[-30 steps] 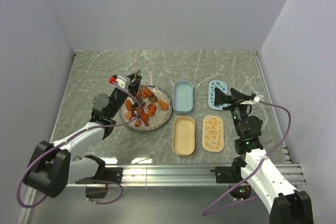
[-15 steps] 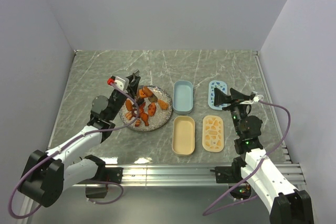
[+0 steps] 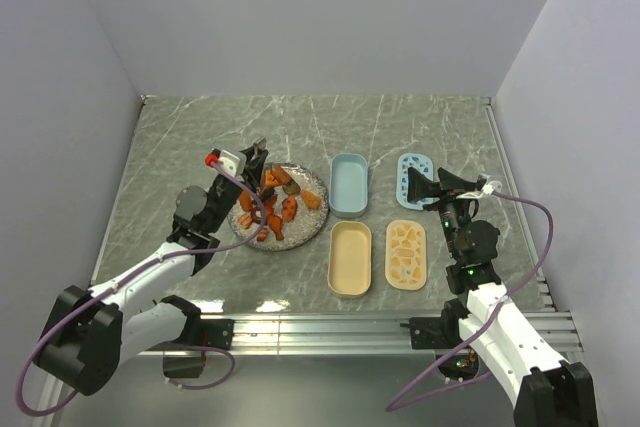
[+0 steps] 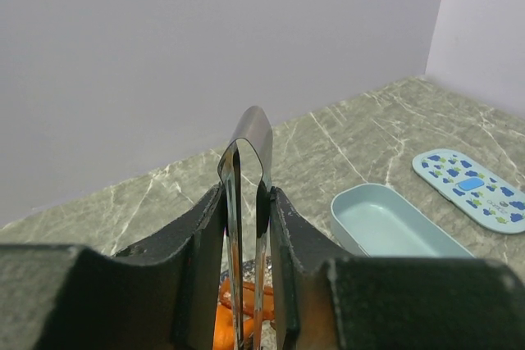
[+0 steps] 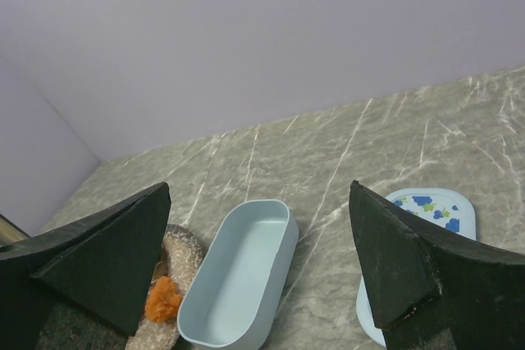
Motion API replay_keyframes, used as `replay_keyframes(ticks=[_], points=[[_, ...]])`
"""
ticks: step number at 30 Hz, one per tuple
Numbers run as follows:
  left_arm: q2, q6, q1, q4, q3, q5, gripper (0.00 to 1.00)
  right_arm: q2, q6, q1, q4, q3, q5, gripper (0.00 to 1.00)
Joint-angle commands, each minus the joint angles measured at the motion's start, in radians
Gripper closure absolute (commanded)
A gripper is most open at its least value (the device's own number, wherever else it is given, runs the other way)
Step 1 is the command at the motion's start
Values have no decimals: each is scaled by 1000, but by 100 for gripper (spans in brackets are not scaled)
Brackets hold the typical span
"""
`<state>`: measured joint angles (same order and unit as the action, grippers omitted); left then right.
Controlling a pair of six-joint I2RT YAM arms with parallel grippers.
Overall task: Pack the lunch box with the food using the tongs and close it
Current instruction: Pick up the food using the clamp
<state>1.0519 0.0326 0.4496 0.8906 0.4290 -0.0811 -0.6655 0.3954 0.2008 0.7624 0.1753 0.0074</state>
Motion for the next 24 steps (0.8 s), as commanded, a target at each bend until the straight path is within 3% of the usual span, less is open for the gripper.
replay_keyframes(ticks=[1,9,19,24], points=[[6,3,4,96,-7,-3,70,-3,-15,9,43,9,8,4],[-13,7,3,123,-16,0,56,-9,-17,12,41,12,5,4],[34,50,3,289,-41,14,57,-11,-17,12,44,10,8,4],[29,79,4,298,-32,36,57,-29,-18,12,51,15,3,4]])
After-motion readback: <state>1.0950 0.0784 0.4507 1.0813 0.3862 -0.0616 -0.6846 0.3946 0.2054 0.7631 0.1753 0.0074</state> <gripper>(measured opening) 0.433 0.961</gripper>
